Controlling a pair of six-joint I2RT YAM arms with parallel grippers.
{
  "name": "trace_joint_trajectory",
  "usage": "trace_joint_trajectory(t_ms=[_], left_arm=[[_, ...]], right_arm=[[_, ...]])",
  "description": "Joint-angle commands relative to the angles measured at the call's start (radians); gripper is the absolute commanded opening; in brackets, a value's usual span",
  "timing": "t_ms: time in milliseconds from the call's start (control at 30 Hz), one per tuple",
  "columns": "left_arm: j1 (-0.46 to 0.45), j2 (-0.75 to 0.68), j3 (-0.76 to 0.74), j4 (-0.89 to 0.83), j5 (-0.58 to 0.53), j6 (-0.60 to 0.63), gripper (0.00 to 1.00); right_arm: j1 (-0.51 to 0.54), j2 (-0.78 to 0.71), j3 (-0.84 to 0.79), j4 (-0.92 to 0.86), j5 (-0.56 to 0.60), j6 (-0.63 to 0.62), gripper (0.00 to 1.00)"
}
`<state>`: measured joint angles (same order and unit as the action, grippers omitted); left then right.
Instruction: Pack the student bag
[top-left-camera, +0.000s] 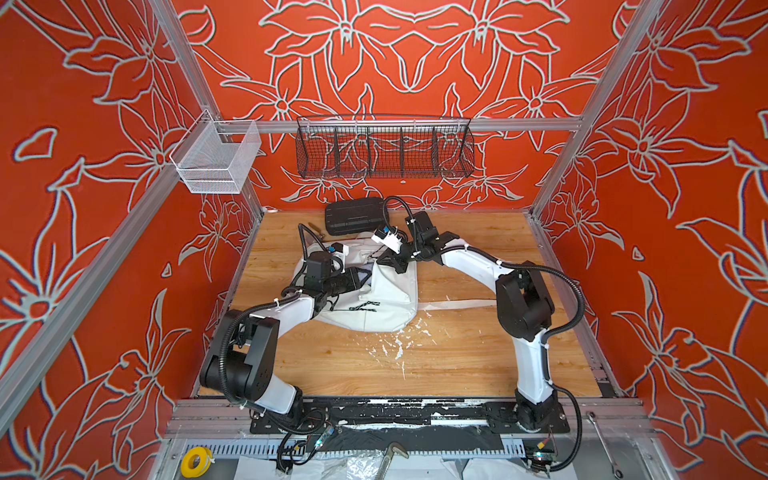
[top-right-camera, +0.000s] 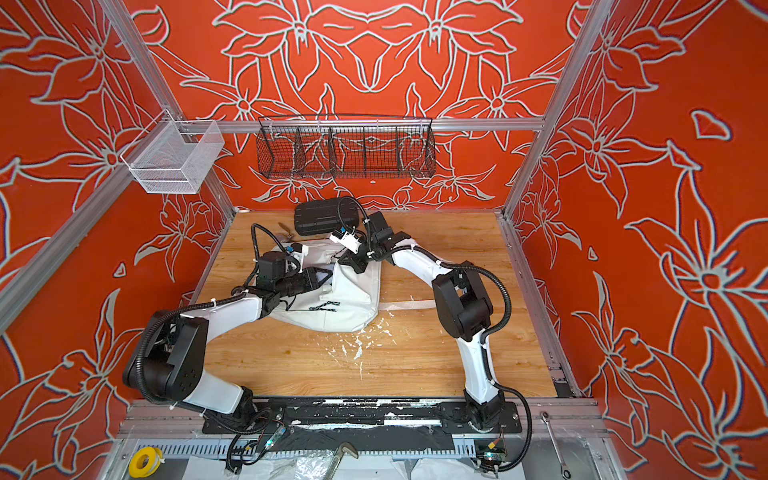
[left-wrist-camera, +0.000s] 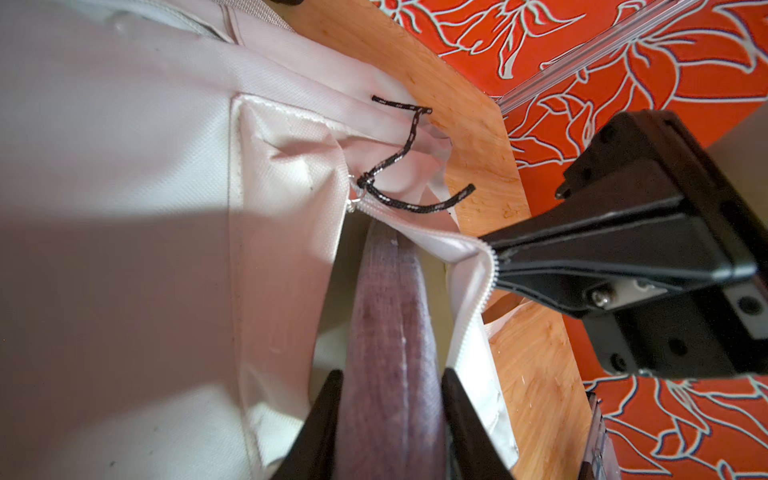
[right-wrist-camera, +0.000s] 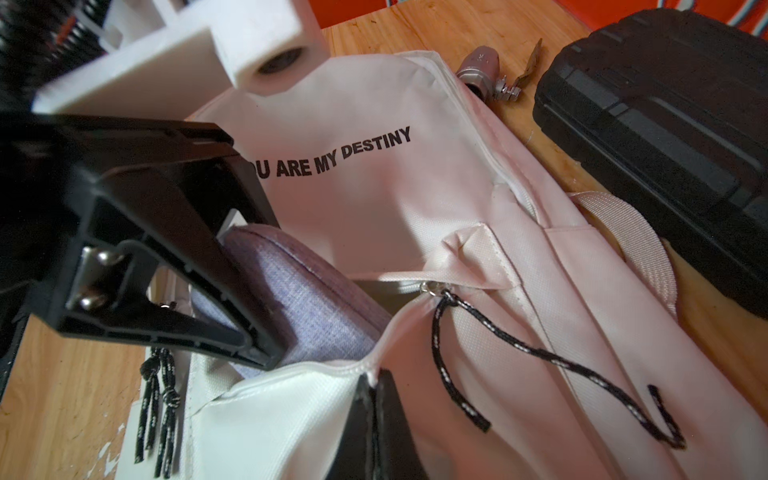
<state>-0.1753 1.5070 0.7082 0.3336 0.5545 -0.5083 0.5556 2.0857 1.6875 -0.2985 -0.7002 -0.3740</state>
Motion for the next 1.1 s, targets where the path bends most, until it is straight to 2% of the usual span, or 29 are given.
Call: trace_joint_trajectory(t_ms=[0, 133, 200, 267, 467, 567, 700, 833, 1067], left_arm=[[-0.009, -0.033, -0.030, 0.043, -0.040, 0.014, 0.00], [-0.023, 0.017, -0.045, 0.145, -0.115, -0.034, 0.02], [-0.042, 0.057, -0.030, 0.168, -0.137, -0.053, 0.15], [-0.067, 0.086, 0.008, 0.120, -0.138, -0.045, 0.36], [-0.090, 0.017, 0.019, -0.066, -0.184, 0.035, 0.60], [-0.090, -0.025, 0.064, -0.238, -0.196, 0.100, 0.63], [-0.089, -0.066, 0.093, -0.335, -0.193, 0.136, 0.89], [-0.066, -0.061, 0.172, -0.491, -0.234, 0.161, 0.94], [0.035, -0.101, 0.224, -0.569, -0.218, 0.212, 0.89]], right_arm=[[-0.005, -0.026, -0.005, 0.079, -0.141, 0.045, 0.00], [-0.002, -0.024, -0.018, 0.129, -0.233, 0.066, 0.00], [-0.003, -0.011, -0.004, 0.114, -0.231, 0.069, 0.00], [-0.003, -0.004, 0.013, 0.085, -0.209, 0.049, 0.00], [-0.027, 0.006, 0.036, 0.041, -0.195, 0.004, 0.00], [-0.040, 0.005, 0.031, 0.040, -0.196, -0.007, 0.00], [-0.045, 0.002, 0.028, 0.028, -0.211, -0.038, 0.00], [-0.045, -0.003, 0.026, 0.007, -0.210, -0.066, 0.00], [-0.045, -0.013, -0.012, 0.032, -0.220, -0.077, 0.00]])
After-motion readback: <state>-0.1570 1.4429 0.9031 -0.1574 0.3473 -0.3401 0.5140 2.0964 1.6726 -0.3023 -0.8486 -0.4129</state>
